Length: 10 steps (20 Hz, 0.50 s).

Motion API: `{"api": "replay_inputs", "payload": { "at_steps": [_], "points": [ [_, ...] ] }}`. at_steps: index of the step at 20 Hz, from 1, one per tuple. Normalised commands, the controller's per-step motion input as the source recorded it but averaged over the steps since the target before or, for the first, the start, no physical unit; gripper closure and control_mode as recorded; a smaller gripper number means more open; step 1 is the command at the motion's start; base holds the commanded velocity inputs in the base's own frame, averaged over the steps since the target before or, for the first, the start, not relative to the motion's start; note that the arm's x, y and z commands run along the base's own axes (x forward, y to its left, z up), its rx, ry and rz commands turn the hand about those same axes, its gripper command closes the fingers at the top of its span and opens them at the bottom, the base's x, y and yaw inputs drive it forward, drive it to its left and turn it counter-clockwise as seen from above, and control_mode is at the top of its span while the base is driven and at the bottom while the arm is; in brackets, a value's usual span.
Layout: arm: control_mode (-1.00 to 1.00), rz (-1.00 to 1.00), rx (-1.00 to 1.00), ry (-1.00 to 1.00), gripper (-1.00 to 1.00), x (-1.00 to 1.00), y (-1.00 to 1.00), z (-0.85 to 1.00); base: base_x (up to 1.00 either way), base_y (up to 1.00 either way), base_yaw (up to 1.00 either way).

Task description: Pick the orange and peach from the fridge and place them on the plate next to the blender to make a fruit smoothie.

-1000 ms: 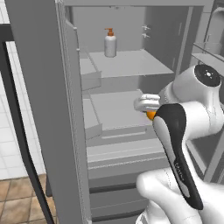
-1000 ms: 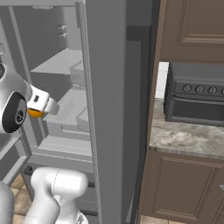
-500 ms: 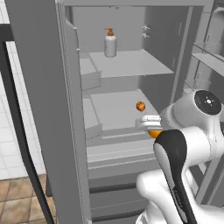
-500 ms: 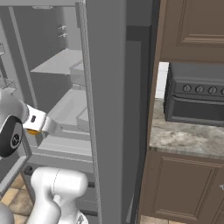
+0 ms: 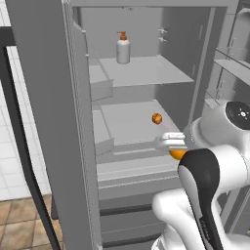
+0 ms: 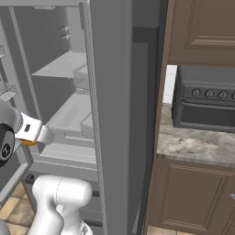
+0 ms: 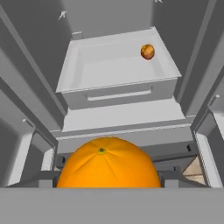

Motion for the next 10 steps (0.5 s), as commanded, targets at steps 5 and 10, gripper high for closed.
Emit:
{"api": "replay_inputs", "payload": {
  "at_steps": [5,10],
  "points": [
    [1.00,0.00,0.00,0.00,1.00,0.00,0.00,0.00,-0.30,0.01,-0.03],
    [1.00,0.00,0.00,0.00,1.00,0.00,0.00,0.00,-0.51,0.00,-0.14]
  ]
}}
